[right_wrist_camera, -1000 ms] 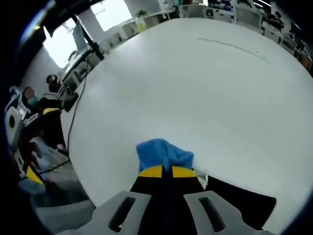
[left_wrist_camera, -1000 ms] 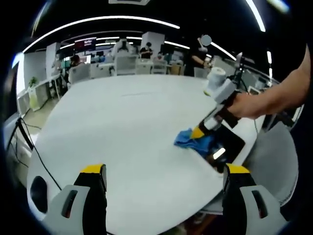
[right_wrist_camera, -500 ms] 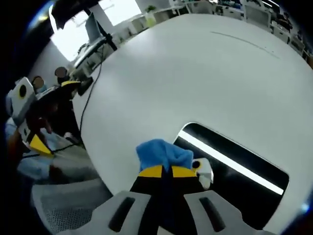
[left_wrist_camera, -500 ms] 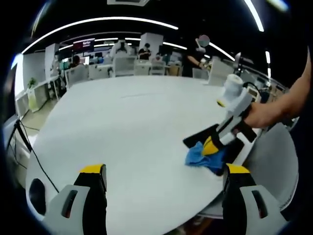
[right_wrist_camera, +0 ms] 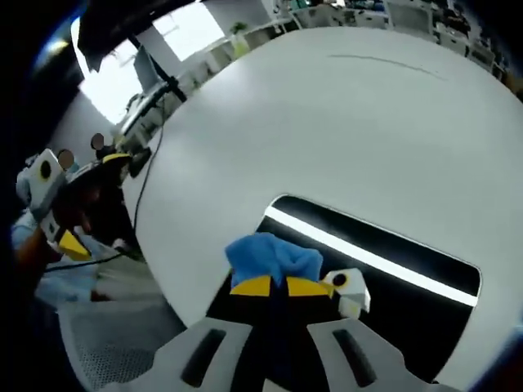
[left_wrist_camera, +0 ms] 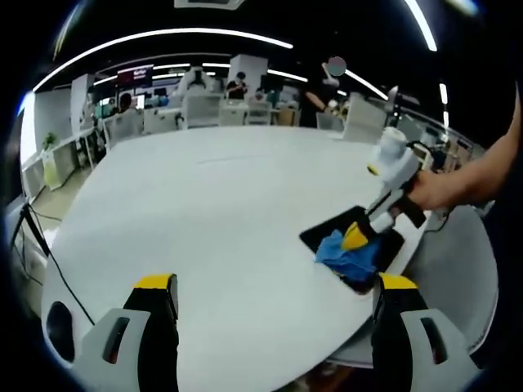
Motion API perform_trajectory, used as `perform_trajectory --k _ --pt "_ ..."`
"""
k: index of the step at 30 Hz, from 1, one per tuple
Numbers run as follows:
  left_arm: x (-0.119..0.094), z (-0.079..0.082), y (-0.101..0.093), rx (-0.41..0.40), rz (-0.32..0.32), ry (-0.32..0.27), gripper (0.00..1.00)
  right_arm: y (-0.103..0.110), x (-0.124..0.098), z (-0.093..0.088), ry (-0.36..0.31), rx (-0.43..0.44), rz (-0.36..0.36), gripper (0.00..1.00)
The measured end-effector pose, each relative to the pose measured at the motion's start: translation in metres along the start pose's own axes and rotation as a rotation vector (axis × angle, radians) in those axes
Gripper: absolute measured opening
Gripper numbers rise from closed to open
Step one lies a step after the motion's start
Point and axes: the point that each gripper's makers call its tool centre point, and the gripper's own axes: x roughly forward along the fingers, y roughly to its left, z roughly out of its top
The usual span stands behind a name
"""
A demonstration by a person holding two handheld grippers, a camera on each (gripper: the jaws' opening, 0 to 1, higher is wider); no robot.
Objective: Wipe the mirror surface with the cleaning cloth until all visible marks leave the cleaned area.
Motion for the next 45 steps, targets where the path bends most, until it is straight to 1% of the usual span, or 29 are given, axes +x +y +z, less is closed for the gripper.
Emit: perform_trajectory --k 5,7,12,16,20,22,24,25,26,29,32,38,40,45 --pt "0.003 0.002 -0.002 0.006 -0.007 -0.003 0.99 -0.036 -0.022 -0.015 -0.025 0.071 -0.03 0.0" --pt "0.004 0.002 -0.004 0.006 -0.01 -0.003 0.99 -0.054 -0.033 -0.022 -0.033 0.1 -0.044 0.0" --pt "0.007 0.004 -0.01 0.012 -0.023 -0.001 0.99 -0.086 -0.051 -0.033 -0.034 0.14 -0.078 0.0" --pt "0.008 0.005 -0.011 0.016 -0.027 -0.001 0.99 -0.1 -0.059 -0.038 -0.029 0.152 -0.099 0.0" --pt "0.009 0.006 -0.009 0.017 -0.026 -0.007 0.99 -0.109 -0.065 -0.043 -0.025 0.163 -0.112 0.0" --pt "0.008 0.008 -0.011 0.017 -0.025 -0.009 0.99 -0.116 -0.07 -0.046 -0.018 0.153 -0.133 0.0" --pt "0.008 0.007 -0.011 0.014 -0.025 -0.01 0.99 -0.125 -0.075 -0.049 -0.019 0.164 -0.142 0.0" --pt "0.008 0.007 -0.011 0.014 -0.023 -0.009 0.99 -0.129 -0.077 -0.051 -0.023 0.2 -0.145 0.0" --pt "0.008 0.005 -0.011 0.013 -0.023 -0.007 0.99 -0.131 -0.078 -0.052 -0.022 0.216 -0.148 0.0" --pt "0.009 0.002 -0.011 0.012 -0.023 -0.001 0.99 -0.129 -0.078 -0.052 -0.02 0.202 -0.17 0.0" --pt "0.011 0.004 -0.014 0.012 -0.027 -0.006 0.99 -0.129 -0.077 -0.052 -0.021 0.175 -0.184 0.0" --pt "0.01 0.007 -0.013 0.016 -0.023 -0.01 0.99 -0.13 -0.077 -0.052 -0.03 0.176 -0.188 0.0" --pt "0.01 0.008 -0.012 0.017 -0.021 -0.011 0.99 -0.127 -0.078 -0.053 -0.035 0.164 -0.204 0.0" --pt "0.008 0.008 -0.011 0.022 -0.018 -0.011 0.99 -0.119 -0.081 -0.066 -0.004 0.157 -0.202 0.0"
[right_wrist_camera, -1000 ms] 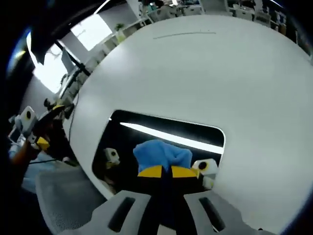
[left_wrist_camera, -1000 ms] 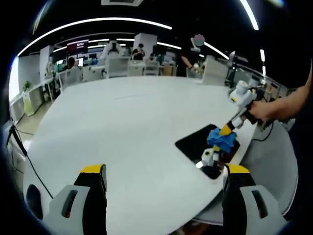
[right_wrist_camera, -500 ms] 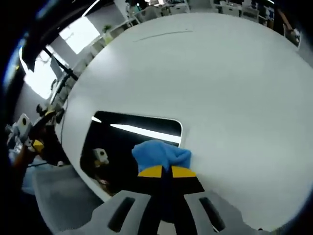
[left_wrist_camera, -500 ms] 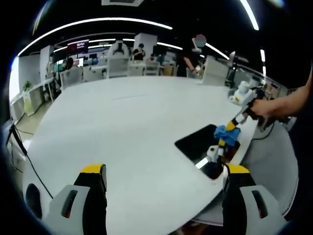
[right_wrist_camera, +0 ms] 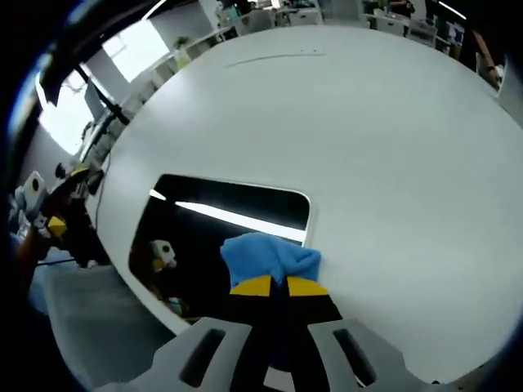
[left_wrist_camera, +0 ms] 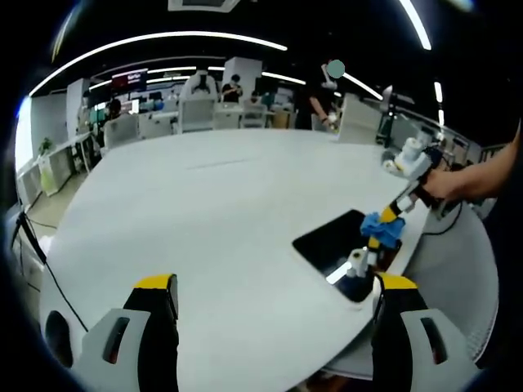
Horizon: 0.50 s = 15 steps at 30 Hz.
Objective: Wipe the mirror surface with the cleaning cloth until all visible marks leave the cleaned area.
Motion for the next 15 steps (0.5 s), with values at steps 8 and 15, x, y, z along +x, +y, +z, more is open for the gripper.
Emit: perform_trajectory --k 8,15 --pt "-0.001 -0.002 0.002 0.001 0.004 0.006 0.99 0.008 -0.011 -0.03 0.045 0.013 0.009 0.0" --pt "0.001 -0.002 0.001 0.004 -0.003 0.007 0.99 0.008 -0.012 -0.033 0.048 0.026 0.004 0.0"
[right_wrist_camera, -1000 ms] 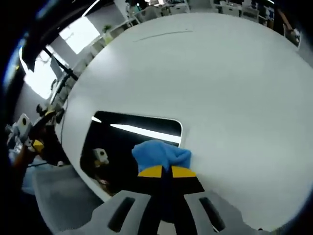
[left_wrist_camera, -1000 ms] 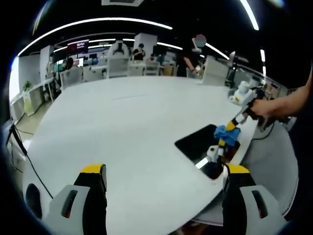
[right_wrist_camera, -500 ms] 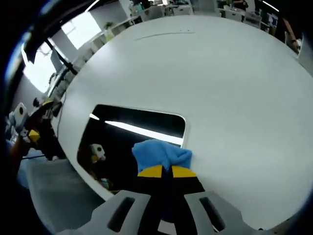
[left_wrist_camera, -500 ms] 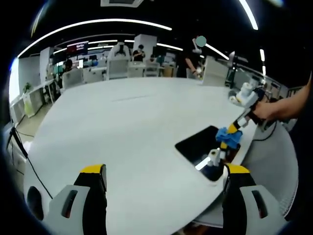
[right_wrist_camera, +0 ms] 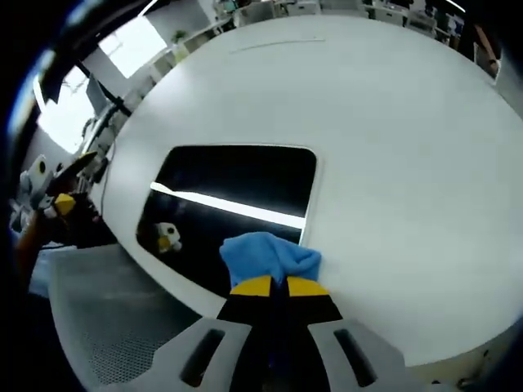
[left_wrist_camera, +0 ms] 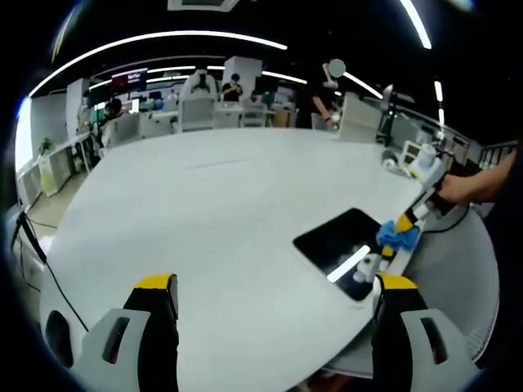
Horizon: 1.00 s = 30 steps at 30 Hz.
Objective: Wipe the mirror surface with the cleaning cloth until all visible marks leave the cleaned area.
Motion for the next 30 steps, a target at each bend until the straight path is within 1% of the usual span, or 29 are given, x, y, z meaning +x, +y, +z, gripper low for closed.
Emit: perform_trajectory --k 2,3,4,5,6,7,8,9,10,12,14,16,21,25,30 --pt "0.0 0.002 -0.001 0.001 -0.001 -0.002 0.99 0.0 0.0 0.001 0.003 -0.005 -0.001 0.0" --pt "0.0 0.002 0.0 0.001 -0.001 -0.003 0.99 0.0 0.001 0.001 0.001 -0.023 0.003 0.0" --pt "0.0 0.002 0.0 0.0 0.0 -0.005 0.99 0.0 0.001 0.001 0.0 -0.095 0.014 0.0" --pt "0.0 0.002 0.001 -0.001 0.0 -0.006 0.99 0.001 0.001 0.001 0.003 -0.119 0.011 0.0" --pt "0.0 0.001 0.001 -0.001 0.001 -0.005 0.99 0.002 0.001 0.001 0.003 -0.091 -0.002 0.0" --pt "-0.001 0.001 0.002 -0.001 0.001 -0.004 0.99 0.002 0.0 0.0 0.014 -0.01 -0.024 0.0" --pt "-0.001 0.0 0.002 -0.002 0.003 -0.005 0.99 0.004 0.002 0.001 0.011 -0.066 -0.014 0.0" --pt "-0.002 0.0 0.003 -0.004 0.005 -0.008 0.99 0.004 0.002 0.001 0.013 -0.079 -0.021 0.0" --pt "-0.003 -0.001 0.003 -0.009 0.008 -0.011 0.99 0.005 0.002 0.002 0.013 -0.043 -0.025 0.0" --pt "-0.005 -0.002 0.004 -0.012 0.012 -0.013 0.99 0.017 0.006 0.003 0.014 0.016 0.004 0.0" --pt "-0.008 -0.006 0.005 -0.016 0.016 -0.011 1.0 0.024 0.008 0.005 0.02 -0.026 -0.006 0.0" --pt "-0.012 -0.007 0.004 -0.016 0.02 -0.009 1.0 0.036 0.012 0.009 0.023 -0.021 0.001 0.0" --pt "-0.019 -0.012 0.009 -0.018 0.032 -0.009 1.0 0.065 0.024 0.019 0.034 -0.074 0.003 0.0" --pt "-0.025 -0.01 0.012 -0.014 0.042 -0.014 1.0 0.087 0.033 0.026 0.041 -0.091 0.02 0.0" --pt "-0.027 -0.011 0.012 -0.004 0.043 -0.009 1.0 0.115 0.043 0.034 0.053 -0.142 0.035 0.0"
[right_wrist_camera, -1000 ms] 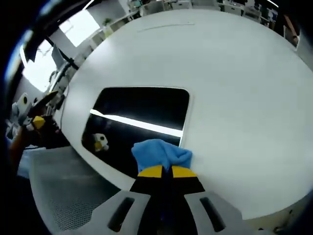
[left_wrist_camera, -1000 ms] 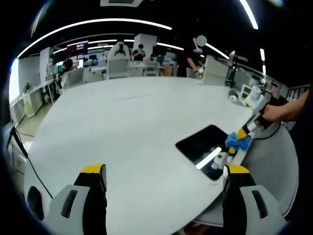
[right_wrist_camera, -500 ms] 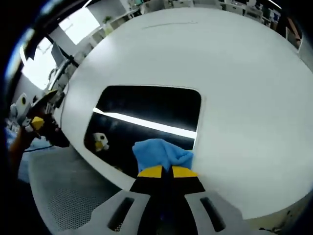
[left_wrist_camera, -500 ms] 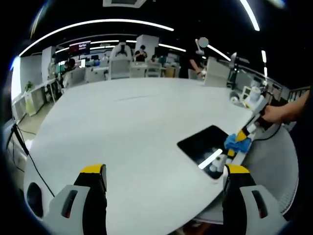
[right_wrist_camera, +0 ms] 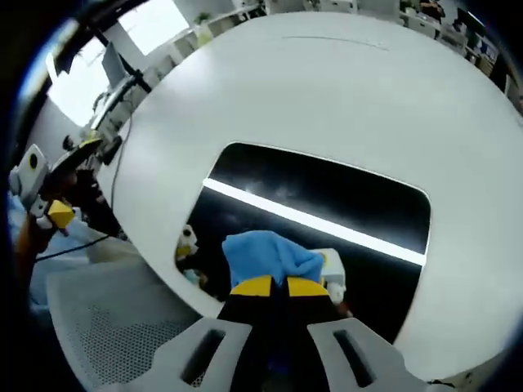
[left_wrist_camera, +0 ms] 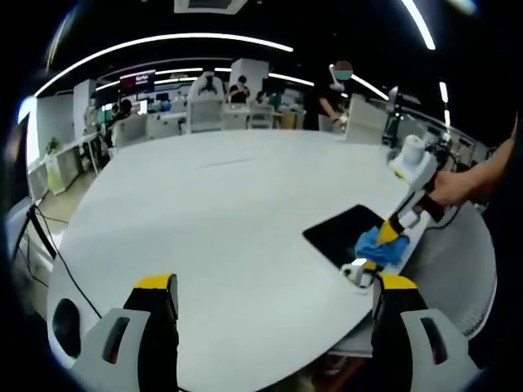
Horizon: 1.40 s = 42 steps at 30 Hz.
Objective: Wipe the mirror surface with the cleaning cloth until all visible marks leave the cleaned area.
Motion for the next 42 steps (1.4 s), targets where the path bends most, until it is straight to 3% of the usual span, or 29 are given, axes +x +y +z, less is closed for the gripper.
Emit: perform_trajectory --k 13,15,42 --pt "0.0 -0.002 0.002 -0.01 0.003 -0.001 1.0 0.07 0.024 0.017 0.029 -0.074 0.099 0.0" --pt "0.0 -0.001 0.001 -0.009 0.002 0.0 1.0 0.077 0.025 0.019 0.027 -0.108 0.086 0.0" --pt "-0.001 -0.003 0.004 -0.012 0.002 0.006 1.0 0.071 0.025 0.024 0.051 -0.125 0.111 0.0"
